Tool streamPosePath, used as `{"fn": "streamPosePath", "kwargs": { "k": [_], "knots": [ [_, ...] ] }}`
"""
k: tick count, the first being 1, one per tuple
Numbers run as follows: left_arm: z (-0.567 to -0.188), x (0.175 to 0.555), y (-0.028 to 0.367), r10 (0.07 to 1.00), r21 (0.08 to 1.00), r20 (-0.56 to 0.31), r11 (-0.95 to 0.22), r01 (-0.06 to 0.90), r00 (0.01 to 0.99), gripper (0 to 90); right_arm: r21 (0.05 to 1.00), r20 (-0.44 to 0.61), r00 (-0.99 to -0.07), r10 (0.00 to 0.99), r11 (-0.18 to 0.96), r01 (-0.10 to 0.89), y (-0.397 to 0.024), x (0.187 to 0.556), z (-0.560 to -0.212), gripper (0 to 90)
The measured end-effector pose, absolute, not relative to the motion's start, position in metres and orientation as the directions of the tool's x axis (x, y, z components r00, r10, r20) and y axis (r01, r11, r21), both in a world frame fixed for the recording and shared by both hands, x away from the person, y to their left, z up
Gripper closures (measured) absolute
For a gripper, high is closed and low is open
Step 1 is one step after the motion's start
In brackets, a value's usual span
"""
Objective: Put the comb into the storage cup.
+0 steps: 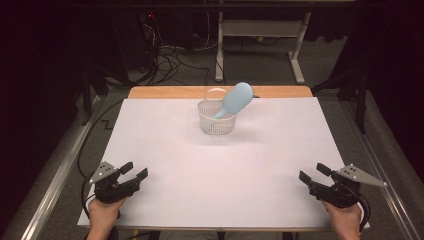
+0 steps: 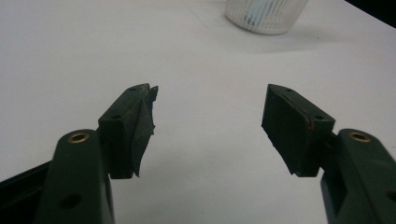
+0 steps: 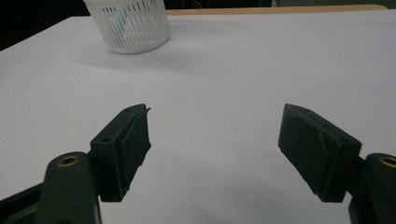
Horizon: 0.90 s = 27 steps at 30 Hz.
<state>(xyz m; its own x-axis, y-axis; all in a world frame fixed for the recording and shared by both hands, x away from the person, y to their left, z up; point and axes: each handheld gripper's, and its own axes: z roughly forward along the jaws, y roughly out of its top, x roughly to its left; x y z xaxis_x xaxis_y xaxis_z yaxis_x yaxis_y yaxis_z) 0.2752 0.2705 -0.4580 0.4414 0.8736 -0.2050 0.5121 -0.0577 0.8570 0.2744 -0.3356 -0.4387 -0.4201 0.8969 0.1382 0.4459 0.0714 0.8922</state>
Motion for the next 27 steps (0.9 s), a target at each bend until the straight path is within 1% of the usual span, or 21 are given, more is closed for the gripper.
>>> {"fn": "streamPosePath", "kwargs": {
  "k": [27],
  "knots": [
    [-0.457,0.274,0.271,0.873,0.861,-0.208,-0.050,0.505,0.441,34.6,0.895,0.153,-0.404,0.902,0.047,0.444,-0.343,0.260,-0.459,22.8]
  ]
}}
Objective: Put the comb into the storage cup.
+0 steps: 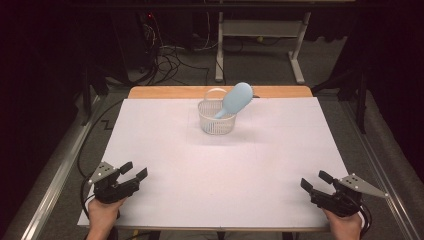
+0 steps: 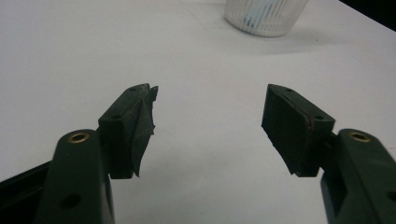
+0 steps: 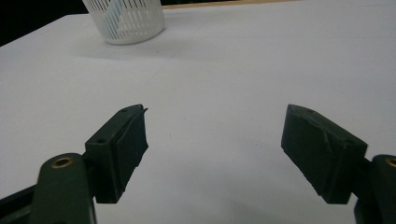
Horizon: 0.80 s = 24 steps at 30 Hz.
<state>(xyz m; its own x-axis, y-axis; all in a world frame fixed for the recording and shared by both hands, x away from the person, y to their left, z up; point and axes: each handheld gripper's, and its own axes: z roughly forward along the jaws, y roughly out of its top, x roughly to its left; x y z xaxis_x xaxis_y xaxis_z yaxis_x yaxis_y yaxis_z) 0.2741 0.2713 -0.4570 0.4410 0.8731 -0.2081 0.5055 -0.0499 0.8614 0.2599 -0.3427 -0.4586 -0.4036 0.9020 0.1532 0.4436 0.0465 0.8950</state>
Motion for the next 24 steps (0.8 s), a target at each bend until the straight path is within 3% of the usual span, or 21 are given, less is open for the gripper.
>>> {"fn": "streamPosePath", "kwargs": {
  "k": [24],
  "knots": [
    [-0.4579,0.2766,0.2715,0.867,0.857,-0.222,-0.044,0.513,0.445,34.7,0.890,0.174,-0.385,0.906,0.022,0.456,-0.3440,0.2560,-0.4612,22.3]
  ]
}}
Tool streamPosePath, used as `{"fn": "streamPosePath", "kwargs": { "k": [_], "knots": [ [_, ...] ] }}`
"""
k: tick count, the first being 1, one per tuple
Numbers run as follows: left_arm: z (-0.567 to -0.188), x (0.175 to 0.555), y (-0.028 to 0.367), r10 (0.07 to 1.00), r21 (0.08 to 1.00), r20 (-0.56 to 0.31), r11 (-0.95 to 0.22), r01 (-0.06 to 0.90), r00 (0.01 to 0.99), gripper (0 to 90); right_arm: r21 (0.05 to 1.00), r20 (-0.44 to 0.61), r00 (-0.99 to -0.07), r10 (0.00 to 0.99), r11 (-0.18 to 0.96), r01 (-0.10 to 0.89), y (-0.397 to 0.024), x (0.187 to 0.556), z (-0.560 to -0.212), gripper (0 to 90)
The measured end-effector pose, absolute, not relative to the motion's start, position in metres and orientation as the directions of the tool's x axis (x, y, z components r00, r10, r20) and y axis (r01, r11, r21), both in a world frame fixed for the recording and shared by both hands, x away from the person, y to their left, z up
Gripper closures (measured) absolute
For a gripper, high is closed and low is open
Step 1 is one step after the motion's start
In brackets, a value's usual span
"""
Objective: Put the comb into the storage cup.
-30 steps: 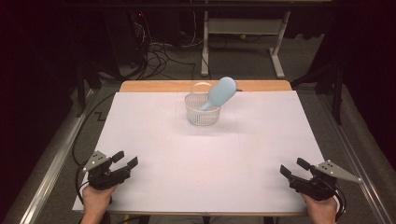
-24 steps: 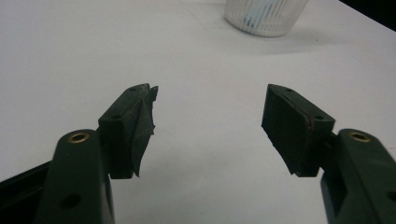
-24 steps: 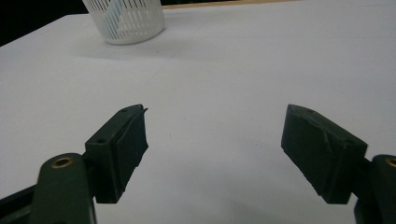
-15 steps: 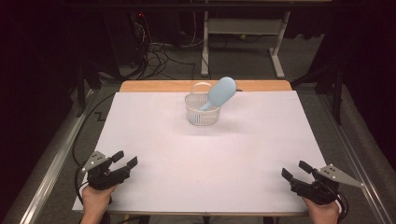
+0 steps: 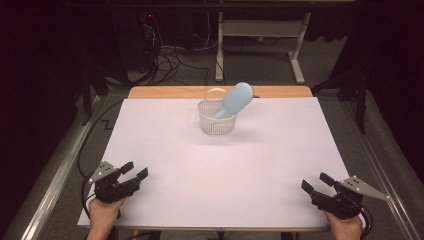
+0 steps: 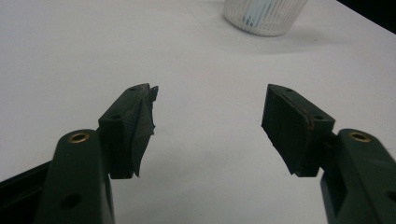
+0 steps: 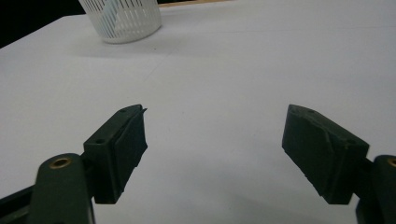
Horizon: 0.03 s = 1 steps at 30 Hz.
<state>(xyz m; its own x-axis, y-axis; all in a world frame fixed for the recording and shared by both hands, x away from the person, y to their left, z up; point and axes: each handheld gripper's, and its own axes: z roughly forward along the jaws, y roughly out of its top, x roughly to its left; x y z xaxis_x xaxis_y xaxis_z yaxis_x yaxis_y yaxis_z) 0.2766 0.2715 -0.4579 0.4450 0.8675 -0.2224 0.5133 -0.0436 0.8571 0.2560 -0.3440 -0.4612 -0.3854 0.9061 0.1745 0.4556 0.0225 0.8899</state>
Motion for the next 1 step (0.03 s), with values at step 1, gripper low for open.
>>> {"fn": "streamPosePath", "kwargs": {
  "k": [1],
  "knots": [
    [-0.4577,0.2765,0.2715,0.868,0.857,-0.223,-0.042,0.513,0.444,34.7,0.891,0.174,-0.386,0.906,0.023,0.454,-0.3438,0.2560,-0.4612,22.3]
  ]
}}
